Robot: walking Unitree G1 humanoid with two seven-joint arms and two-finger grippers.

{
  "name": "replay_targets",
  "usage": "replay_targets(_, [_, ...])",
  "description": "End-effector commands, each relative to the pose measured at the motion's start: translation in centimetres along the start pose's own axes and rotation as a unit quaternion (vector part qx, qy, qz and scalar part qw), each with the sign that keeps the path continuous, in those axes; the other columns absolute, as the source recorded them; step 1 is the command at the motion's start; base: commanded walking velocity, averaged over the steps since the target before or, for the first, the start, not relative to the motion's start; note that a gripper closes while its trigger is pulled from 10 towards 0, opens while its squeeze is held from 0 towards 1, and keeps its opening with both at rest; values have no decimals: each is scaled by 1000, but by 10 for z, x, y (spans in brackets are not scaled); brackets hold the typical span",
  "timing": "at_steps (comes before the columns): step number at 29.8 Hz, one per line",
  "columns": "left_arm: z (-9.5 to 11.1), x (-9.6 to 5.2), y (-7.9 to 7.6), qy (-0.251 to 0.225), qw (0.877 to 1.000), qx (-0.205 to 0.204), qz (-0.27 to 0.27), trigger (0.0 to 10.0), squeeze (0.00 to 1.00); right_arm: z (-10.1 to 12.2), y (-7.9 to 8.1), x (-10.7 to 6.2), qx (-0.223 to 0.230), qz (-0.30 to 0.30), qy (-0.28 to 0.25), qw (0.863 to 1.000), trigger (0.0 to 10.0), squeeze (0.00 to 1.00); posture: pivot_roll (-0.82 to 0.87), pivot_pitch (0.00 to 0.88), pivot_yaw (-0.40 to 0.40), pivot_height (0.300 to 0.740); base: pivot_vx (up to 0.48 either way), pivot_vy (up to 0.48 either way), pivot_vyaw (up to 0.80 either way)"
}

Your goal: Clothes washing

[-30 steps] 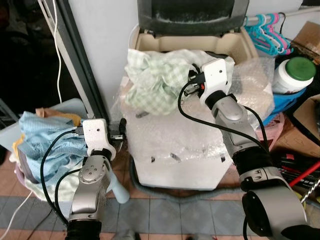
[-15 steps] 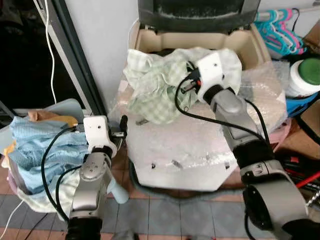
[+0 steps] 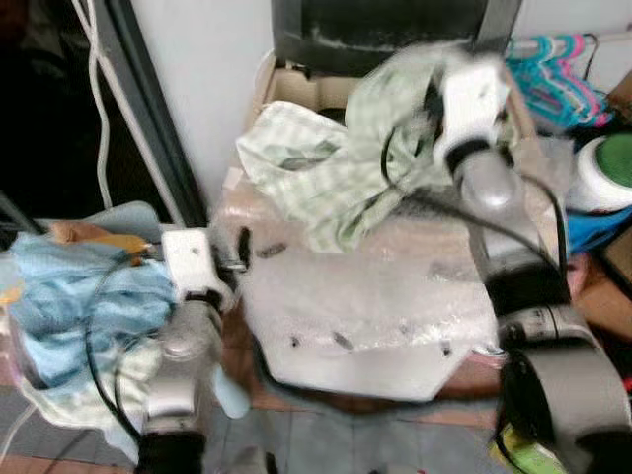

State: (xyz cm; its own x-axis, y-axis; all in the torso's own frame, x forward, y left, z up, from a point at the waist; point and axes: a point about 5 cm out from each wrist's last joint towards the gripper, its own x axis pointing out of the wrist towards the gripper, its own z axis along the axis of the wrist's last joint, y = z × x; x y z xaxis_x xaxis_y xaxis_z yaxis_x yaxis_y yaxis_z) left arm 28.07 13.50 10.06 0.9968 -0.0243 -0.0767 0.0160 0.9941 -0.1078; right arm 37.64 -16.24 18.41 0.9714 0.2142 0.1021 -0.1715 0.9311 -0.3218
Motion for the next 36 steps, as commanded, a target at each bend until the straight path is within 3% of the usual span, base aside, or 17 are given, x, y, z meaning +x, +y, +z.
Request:
replay_targets(1, [0,-1,6,4,1000,0,10,10000,0,11,7,0,19,29,-19,999,10000,0,-63,0,41,740,0,0,0])
replay_targets(2, [0,-1,6,4,1000,1,9,10000,0,9,10,-3,29,41,-18,999,10000,0,-63,0,41,740,0,0,0])
replay_targets(3, [0,-1,5,3,1000,2,7,10000,0,9,11,-6,37,45,-23,998,10000,1000,-63,0,41,740,0,0,0])
replay_targets(11, [0,-2,5,4,1000,2,6,10000,0,15,19,-25,48,79,-69,993,10000,1000,-64,0,41,740,0,0,0])
replay_targets(16, [0,-3,6,5,1000,1,8,10000,0,29,18,-28,84,174,-92,977,10000,1000,-66,0,45,740,0,0,0])
replay_targets(19, [0,-2,5,9,1000,4,13,10000,0,24,23,-29,101,271,-50,956,10000,1000,-59,0,44,740,0,0,0])
replay_targets(21, [2,-2,4,7,1000,6,10,10000,0,16,25,-27,87,296,-18,951,10000,1000,-53,0,42,740,0,0,0])
replay_targets(22, [2,-2,4,7,1000,6,10,10000,0,16,25,-27,87,296,-18,951,10000,1000,-53,0,42,740,0,0,0])
replay_targets(24, [8,-1,5,1,1000,9,9,10000,0,-2,24,-19,45,289,42,955,10000,1000,-43,17,37,740,0,0,0])
replay_targets(29, [9,-7,13,4,1000,17,25,10000,0,-9,22,-8,61,264,80,959,10000,1000,-20,58,28,740,0,0,0])
replay_targets(32, [8,-10,15,6,999,19,28,10000,0,-11,18,-2,41,245,98,964,10000,1000,-15,62,25,740,0,0,0])
replay_targets(33, [7,-13,15,9,999,20,31,10000,0,-9,4,10,29,176,110,978,10000,1000,-8,60,18,740,0,0,0])
replay_targets(36, [8,-13,14,11,999,20,33,10000,0,7,-19,23,10,72,88,993,10000,1000,-6,60,16,740,0,0,0])
